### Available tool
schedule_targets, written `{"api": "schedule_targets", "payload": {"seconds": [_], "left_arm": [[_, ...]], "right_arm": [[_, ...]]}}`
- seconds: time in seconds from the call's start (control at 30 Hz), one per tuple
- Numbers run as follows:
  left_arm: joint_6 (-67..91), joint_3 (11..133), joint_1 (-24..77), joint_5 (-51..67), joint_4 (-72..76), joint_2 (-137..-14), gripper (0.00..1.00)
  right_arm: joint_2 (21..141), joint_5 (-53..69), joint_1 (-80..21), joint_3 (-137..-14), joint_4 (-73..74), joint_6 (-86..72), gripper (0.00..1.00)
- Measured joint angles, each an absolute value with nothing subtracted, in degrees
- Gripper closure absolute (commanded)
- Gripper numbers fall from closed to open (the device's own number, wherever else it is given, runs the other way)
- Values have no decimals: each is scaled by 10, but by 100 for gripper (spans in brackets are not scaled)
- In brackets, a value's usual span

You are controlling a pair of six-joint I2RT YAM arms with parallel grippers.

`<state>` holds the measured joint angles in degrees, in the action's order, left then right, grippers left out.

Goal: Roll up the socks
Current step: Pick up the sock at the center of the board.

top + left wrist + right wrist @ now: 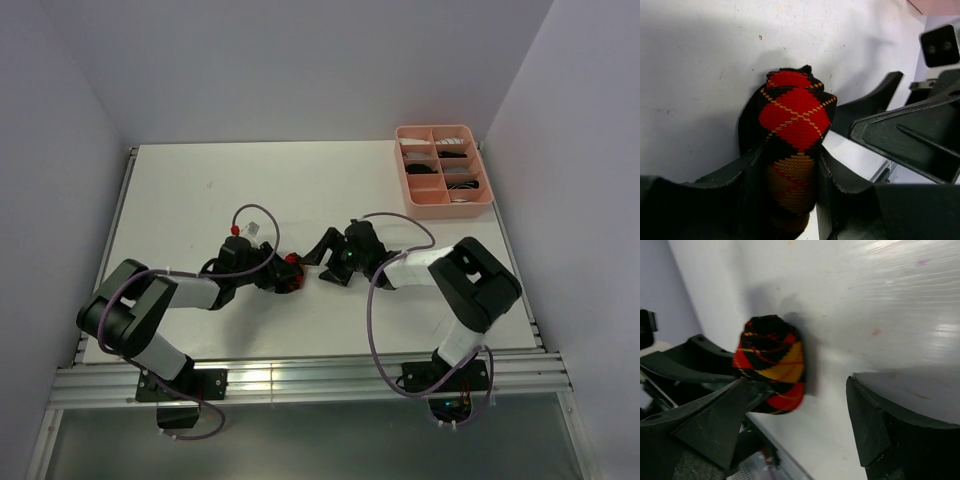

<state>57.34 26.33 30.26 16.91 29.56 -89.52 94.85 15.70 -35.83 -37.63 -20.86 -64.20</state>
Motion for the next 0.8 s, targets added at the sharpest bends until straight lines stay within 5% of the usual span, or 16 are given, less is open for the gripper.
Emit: {"api": "schedule_targets", "payload": {"seconds": [0.8], "left_arm": [[627, 186, 268, 253, 493, -948, 98]], "right_arm": [[1098, 283, -379, -485, -273, -650, 30]]}}
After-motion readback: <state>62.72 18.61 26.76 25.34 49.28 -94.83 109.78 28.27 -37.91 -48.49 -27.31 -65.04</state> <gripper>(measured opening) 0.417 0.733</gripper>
